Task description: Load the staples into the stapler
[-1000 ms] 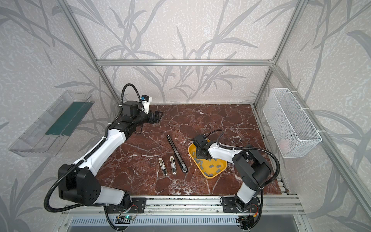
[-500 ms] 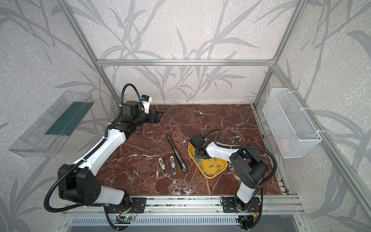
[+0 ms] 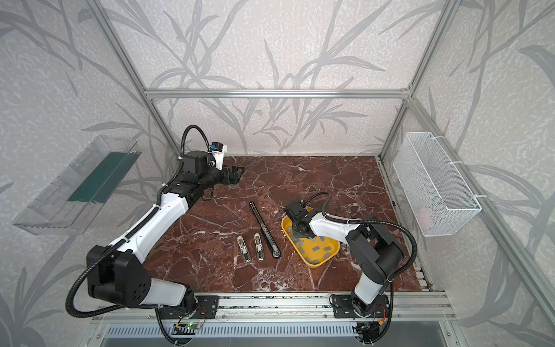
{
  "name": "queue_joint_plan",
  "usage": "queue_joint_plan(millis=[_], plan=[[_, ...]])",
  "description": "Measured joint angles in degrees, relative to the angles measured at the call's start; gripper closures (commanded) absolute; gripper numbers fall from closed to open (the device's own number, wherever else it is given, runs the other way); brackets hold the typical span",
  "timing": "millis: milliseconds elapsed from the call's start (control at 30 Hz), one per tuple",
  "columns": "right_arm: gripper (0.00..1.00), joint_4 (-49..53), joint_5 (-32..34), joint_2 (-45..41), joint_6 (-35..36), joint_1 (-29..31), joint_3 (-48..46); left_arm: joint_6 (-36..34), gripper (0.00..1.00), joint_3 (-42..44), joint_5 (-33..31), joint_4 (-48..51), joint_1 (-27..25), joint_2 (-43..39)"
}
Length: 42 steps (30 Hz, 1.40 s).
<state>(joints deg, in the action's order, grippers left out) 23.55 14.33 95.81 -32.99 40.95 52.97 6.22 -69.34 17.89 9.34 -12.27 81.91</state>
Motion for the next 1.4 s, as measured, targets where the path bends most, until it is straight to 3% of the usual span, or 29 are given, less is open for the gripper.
queue_joint_plan(millis=[133,267,333,367,567,700,800,967,1200,1400], plan=[[0.94,-1.2,0.7,-4.0,1.5,0.0,-2.5,4.6,0.09,0.0,-0.8,0.1,0.5,-0.5],[0.94,-2.7,1.3,-8.0,3.0,0.0,-4.4,17.0,0.10,-0.2,-1.2,2.2,2.7,-3.5],[0.94,-3.3,1.7,-10.0,3.5,0.2,-5.1,21.5,0.05,0.9,-1.7,2.8,3.5,-6.6],[0.94,-3.8,1.8,-11.8,3.9,0.3,-5.9,24.0,0.01,3.0,-2.1,2.9,4.0,-10.0],[0.93,-6.1,2.0,-21.4,5.2,3.9,-8.9,31.5,0.01,21.4,-7.8,1.4,4.0,-28.6],[0.93,-6.8,2.8,-26.4,5.7,9.3,-8.6,37.8,0.02,36.7,-11.1,-3.4,4.3,-34.1],[0.93,-6.5,4.6,-27.7,6.3,14.3,-6.8,39.1,0.00,43.2,-14.8,-4.1,4.3,-34.3],[0.93,-10.6,7.1,-25.2,7.7,23.1,-4.2,37.7,0.01,47.5,-19.5,-8.5,4.5,-37.2],[0.93,-15.6,10.8,-12.0,7.3,32.5,-0.9,36.0,0.01,53.7,-22.2,-17.9,4.6,-43.8],[0.93,-15.7,13.5,-3.9,1.5,34.7,2.0,35.8,0.01,56.9,-24.1,-22.6,4.6,-45.4]])
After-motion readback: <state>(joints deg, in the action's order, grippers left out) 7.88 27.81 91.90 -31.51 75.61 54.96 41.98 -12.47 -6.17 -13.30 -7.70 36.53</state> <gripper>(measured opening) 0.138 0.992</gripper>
